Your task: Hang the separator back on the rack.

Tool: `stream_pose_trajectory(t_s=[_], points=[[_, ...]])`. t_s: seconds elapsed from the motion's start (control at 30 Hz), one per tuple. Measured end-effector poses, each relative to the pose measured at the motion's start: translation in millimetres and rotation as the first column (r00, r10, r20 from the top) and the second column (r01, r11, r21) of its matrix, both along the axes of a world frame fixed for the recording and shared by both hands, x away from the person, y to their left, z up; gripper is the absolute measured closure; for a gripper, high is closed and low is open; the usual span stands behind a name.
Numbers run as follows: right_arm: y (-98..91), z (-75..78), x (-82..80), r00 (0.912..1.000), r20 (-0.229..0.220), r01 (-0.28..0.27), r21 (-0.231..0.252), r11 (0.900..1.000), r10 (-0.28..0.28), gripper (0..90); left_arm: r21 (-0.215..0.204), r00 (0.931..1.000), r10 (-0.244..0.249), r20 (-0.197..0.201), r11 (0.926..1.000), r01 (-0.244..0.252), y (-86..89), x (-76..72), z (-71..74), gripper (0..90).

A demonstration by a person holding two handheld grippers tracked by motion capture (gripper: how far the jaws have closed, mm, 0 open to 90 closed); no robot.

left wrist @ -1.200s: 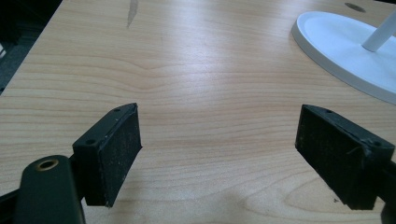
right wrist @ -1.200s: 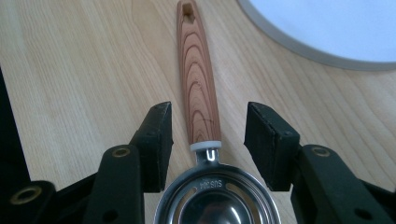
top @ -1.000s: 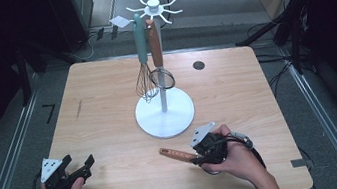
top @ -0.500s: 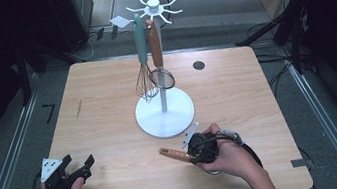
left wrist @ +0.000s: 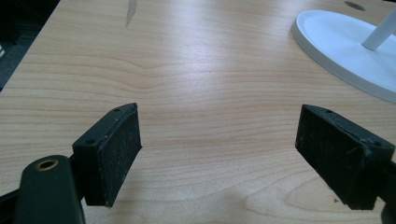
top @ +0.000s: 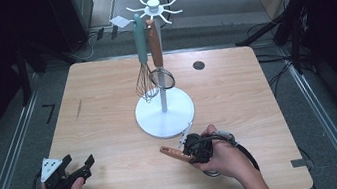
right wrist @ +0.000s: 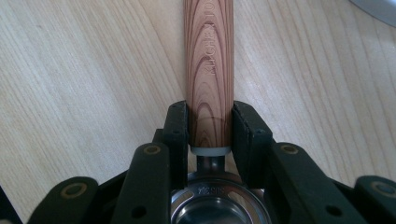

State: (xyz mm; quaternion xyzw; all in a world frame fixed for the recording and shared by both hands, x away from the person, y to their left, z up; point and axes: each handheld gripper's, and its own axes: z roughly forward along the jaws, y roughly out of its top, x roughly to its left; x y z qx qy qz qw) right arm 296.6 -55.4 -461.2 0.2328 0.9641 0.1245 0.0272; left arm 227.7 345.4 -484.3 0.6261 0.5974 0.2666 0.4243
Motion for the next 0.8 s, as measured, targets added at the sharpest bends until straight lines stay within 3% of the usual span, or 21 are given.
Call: stream_pose_trajectory(t_s=[0.13,0.23,0.4,0.5,0.6,0.8], points=[[-0.8,0.0,-2.2,0.9995,0.015,0.028,0.013,0.9995,-0.028,70.8,0.0,1.0,-0.001,-0.001,1.0,0.001,0.4,0.1,0.1,14.9],[-6.9,5.0,-1.0,0.9983,0.02,0.053,0.067,0.9963,-0.055,70.9,0.002,1.0,-0.001,0.0,1.0,0.001,0.5,0.4,0.0,14.9],[-18.1,17.6,-1.0,0.9886,0.083,0.114,0.14,0.9835,-0.126,70.9,0.005,1.0,-0.004,-0.001,1.0,0.004,-0.1,0.3,0.1,14.5],[-25.6,22.4,-0.4,0.981,0.099,0.145,0.201,0.9688,-0.167,71.0,0.007,1.0,-0.003,0.0,1.0,0.003,-0.5,0.4,0.0,14.4],[-34.4,24.7,1.4,0.9755,0.093,0.167,0.272,0.9475,-0.199,71.0,0.008,1.0,-0.003,0.0,1.0,0.003,-0.8,0.5,0.0,14.3],[-45.4,28.3,2.5,0.9521,0.142,0.212,0.332,0.9191,-0.271,71.0,0.014,1.0,-0.008,0.0,0.9999,0.008,-1.1,0.4,0.1,14.1]])
